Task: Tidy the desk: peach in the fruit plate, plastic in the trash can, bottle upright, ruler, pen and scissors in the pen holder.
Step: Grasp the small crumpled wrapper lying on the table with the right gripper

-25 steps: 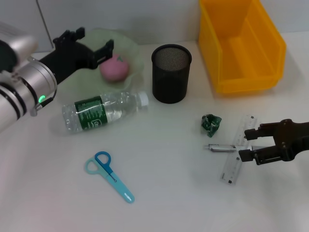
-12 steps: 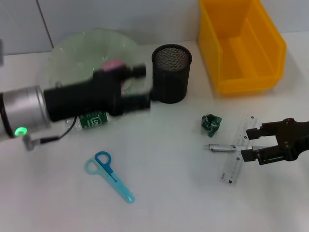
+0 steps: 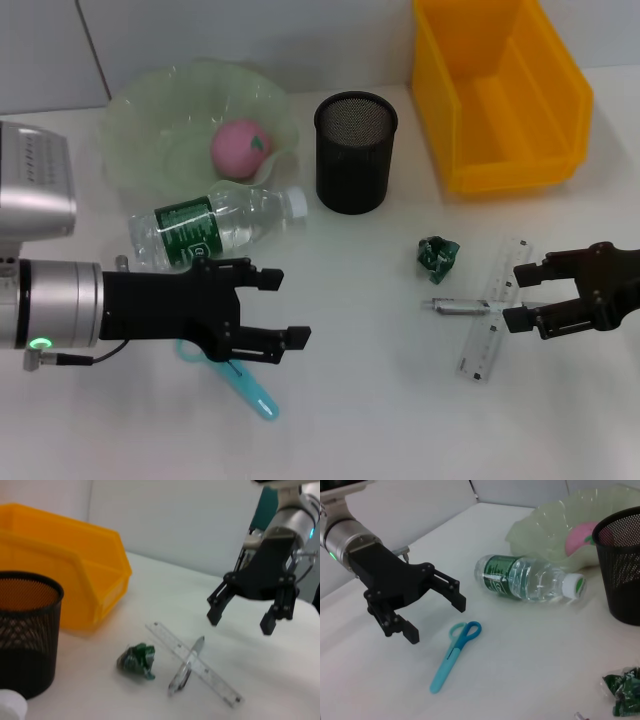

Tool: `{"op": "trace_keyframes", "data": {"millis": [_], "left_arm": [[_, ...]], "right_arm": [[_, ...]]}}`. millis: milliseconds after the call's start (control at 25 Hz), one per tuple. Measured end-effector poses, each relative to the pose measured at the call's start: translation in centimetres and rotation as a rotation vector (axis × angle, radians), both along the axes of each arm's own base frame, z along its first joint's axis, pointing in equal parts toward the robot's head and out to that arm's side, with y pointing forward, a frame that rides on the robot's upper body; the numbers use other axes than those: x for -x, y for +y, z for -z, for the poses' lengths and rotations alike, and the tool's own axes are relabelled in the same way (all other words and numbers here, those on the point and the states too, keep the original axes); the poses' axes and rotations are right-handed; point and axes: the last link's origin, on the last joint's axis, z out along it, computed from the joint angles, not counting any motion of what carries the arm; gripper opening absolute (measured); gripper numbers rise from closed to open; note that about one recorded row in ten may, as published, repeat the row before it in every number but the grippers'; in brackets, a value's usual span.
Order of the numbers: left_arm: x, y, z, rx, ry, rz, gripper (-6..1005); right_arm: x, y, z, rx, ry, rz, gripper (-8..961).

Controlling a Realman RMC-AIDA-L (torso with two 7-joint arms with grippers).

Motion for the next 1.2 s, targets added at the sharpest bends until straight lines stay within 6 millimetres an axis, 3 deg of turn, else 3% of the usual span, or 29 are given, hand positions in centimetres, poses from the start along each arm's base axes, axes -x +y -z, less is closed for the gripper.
{"op": "trace_keyframes", "data": {"millis": [320,400,440,480,680,800,960,1000,1040,1200], "left_arm": [[0.2,0.0,-0.1,-0.005,0.004,-0.003,841],[0.2,0.1,-0.2,-0.013,-0.001,-0.006,841],[0.2,0.1,-0.2,-0.013,-0.001,-0.006,841],[0.2,0.1,-0.3,-0.016,-0.002,-0.008,841],[0.4,0.5,-0.6,-0.058,-0.024,-0.028,841],[0.5,0.6,-0.8,-0.071,-0.031,-0.034,841],[0.6,0.6,-0.8,-0.074,-0.032,-0.034,841],[0.6,0.6,-0.8,-0.074,-0.031,-0.034,841],[0.6,0.6,-0.8,-0.074,-0.031,-0.034,841],[0.6,0.6,-0.8,-0.075,-0.035,-0.037,841]], "right_arm": [[0.7,0.2,-0.6,-0.004,0.012,-0.005,809],[3.1,1.6,-2.2,-0.007,-0.002,0.020,809],[3.1,1.6,-2.2,-0.007,-0.002,0.020,809],[5.2,2.8,-3.2,0.003,-0.052,0.048,809],[8.3,5.2,-3.8,0.058,-0.215,0.127,808],[10.6,7.5,-2.9,0.083,-0.370,0.183,808],[11.7,8.8,-1.3,0.090,-0.463,0.188,808],[12.2,9.5,0.2,0.093,-0.515,0.183,808],[12.2,9.5,0.2,0.093,-0.515,0.183,808],[12.9,10.2,3.8,0.102,-0.611,0.141,807]]}}
